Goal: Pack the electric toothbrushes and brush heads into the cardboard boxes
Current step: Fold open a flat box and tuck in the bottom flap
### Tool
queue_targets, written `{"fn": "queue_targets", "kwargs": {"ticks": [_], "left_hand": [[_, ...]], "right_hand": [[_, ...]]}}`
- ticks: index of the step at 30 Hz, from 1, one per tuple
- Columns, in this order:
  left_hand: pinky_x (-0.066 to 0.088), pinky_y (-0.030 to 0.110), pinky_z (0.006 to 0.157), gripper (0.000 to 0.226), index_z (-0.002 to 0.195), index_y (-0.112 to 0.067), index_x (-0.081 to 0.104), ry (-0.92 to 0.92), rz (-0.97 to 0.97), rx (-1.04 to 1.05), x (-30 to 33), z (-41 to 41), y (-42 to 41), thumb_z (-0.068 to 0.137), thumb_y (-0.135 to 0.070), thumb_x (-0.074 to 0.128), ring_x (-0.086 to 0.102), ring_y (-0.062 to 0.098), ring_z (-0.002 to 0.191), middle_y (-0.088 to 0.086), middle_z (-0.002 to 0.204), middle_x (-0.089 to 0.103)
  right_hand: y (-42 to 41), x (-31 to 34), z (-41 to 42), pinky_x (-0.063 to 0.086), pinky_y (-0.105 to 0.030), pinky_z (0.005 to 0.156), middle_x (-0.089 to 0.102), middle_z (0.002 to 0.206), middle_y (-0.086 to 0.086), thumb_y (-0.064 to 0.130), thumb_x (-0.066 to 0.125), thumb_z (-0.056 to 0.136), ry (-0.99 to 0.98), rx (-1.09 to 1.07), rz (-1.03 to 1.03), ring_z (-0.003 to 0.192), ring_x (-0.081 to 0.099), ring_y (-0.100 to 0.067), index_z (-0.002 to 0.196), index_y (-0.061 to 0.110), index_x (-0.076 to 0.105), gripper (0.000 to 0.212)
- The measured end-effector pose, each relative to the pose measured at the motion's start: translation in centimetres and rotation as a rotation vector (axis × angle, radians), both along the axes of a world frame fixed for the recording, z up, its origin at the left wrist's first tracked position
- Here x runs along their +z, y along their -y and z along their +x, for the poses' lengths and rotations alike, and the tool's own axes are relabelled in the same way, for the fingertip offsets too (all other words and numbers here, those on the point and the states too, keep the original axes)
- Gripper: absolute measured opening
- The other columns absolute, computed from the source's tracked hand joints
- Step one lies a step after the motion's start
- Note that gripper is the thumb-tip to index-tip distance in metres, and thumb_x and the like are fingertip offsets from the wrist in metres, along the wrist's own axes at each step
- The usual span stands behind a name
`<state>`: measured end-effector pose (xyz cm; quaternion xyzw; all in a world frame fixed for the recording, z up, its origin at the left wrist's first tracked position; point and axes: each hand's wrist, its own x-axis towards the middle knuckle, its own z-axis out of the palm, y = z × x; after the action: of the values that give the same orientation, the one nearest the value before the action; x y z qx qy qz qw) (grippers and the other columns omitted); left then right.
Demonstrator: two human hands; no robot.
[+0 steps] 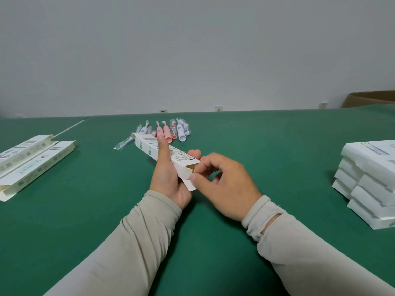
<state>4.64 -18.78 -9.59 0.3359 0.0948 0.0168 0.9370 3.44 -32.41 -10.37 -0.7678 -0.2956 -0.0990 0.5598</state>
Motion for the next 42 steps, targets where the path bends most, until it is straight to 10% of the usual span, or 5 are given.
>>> {"fn": "queue_targets", "kwargs": {"ticks": [5, 15, 27, 37, 42], "left_hand": [[0.058, 0.050, 0.082, 0.089, 0.123, 0.001, 0.050, -0.050, -0.050, 0.064, 0.3, -0.2, -1.1, 0.081, -0.078, 0.054, 0.064, 0.031, 0.077, 0.012, 0.094, 0.055], [0.058, 0.033, 0.056, 0.087, 0.150, -0.019, 0.036, -0.017, -0.008, 0.105, 0.8, -0.4, -0.3, 0.084, -0.072, 0.054, 0.057, 0.023, 0.073, 0.010, 0.088, 0.053], [0.053, 0.034, 0.076, 0.094, 0.153, -0.027, 0.034, 0.106, 0.002, -0.012, 0.0, 0.0, -0.3, 0.075, -0.072, 0.060, 0.052, 0.017, 0.077, 0.006, 0.086, 0.048], [0.057, 0.037, 0.069, 0.069, 0.112, -0.014, 0.052, 0.096, 0.040, -0.069, 0.1, -0.4, 0.2, 0.083, -0.076, 0.048, 0.061, 0.021, 0.070, 0.008, 0.087, 0.051], [0.053, 0.025, 0.071, 0.050, 0.112, -0.039, 0.056, 0.150, 1.013, 0.192, -0.3, -1.2, -1.6, 0.077, -0.075, 0.057, 0.069, 0.009, 0.074, -0.012, 0.088, 0.069]], "right_hand": [[0.7, 0.6, 0.0, 0.049, -0.029, 0.089, 0.063, 0.104, 0.017, 0.027, 0.068, 0.078, 0.181, 0.040, -0.323, 0.101, 0.058, -0.006, 0.103, 0.032, 0.053, 0.030], [0.7, 0.5, 0.4, 0.051, -0.039, 0.083, 0.066, 0.100, 0.007, 0.019, 0.072, 0.088, 0.382, -0.099, -0.186, 0.093, 0.061, -0.017, 0.100, 0.019, 0.076, 0.012], [0.8, 0.5, 0.6, 0.045, -0.023, 0.072, 0.054, 0.086, 0.019, 0.022, 0.075, 0.085, 0.367, -0.155, -0.165, 0.083, 0.054, 0.006, 0.084, 0.023, 0.067, 0.008], [1.4, 0.5, 1.3, 0.045, -0.022, 0.065, 0.059, 0.085, 0.012, 0.032, 0.083, 0.076, 0.159, -0.133, -0.081, 0.069, 0.053, -0.008, 0.077, 0.028, 0.064, 0.020], [1.9, 0.3, 2.3, 0.048, -0.026, 0.061, 0.065, 0.071, 0.009, 0.026, 0.068, 0.093, -0.182, -0.165, 0.222, 0.060, 0.055, -0.011, 0.077, 0.021, 0.065, 0.017]]}}
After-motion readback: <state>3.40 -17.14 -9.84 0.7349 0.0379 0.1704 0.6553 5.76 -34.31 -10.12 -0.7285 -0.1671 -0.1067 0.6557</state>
